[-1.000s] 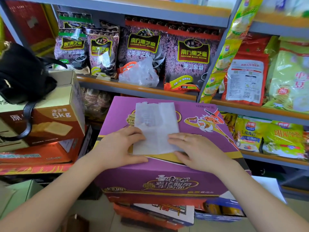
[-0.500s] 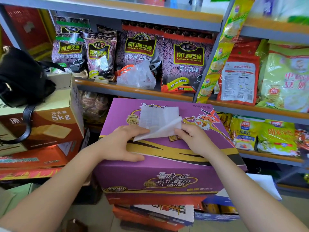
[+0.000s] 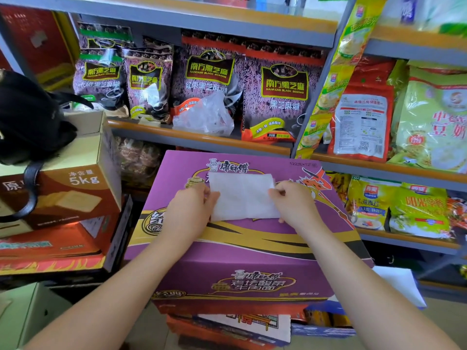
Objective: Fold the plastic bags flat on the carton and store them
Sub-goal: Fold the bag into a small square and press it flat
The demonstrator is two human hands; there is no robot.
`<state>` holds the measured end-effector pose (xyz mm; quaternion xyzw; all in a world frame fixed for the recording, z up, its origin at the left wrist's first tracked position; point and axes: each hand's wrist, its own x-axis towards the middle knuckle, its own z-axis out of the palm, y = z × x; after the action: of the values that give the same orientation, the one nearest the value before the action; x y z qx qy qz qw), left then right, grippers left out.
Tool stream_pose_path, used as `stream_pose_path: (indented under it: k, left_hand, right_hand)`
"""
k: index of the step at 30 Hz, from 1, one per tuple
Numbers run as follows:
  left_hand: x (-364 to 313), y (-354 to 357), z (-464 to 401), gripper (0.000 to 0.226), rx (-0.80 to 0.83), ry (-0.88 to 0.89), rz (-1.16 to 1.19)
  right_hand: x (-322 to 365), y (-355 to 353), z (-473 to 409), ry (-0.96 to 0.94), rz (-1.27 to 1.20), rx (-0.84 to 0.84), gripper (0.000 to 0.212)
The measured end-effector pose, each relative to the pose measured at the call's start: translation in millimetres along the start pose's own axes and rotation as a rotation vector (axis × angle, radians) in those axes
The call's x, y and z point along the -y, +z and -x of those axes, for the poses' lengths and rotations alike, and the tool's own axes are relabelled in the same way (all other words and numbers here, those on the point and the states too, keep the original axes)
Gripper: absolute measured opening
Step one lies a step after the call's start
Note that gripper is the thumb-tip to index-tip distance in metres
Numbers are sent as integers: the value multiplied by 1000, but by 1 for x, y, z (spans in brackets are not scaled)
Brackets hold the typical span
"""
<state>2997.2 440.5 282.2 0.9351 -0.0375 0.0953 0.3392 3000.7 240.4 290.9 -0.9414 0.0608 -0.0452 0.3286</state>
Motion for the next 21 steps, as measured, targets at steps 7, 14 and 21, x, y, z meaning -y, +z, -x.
stream_pose_path:
  k: [7,14,21]
  left_hand:
    - [-9,13,-17,28,0,-95,-393]
    - [-10,19,-17,32,-156,381,-553]
    - [-3,21,-25,81,348,487,-413]
  right_hand:
    - [5,7,-13,-45,384,-119,18]
    - [2,10,-15,-59,387,-142,9]
    - [10,4,-15,-38,481,-73,19]
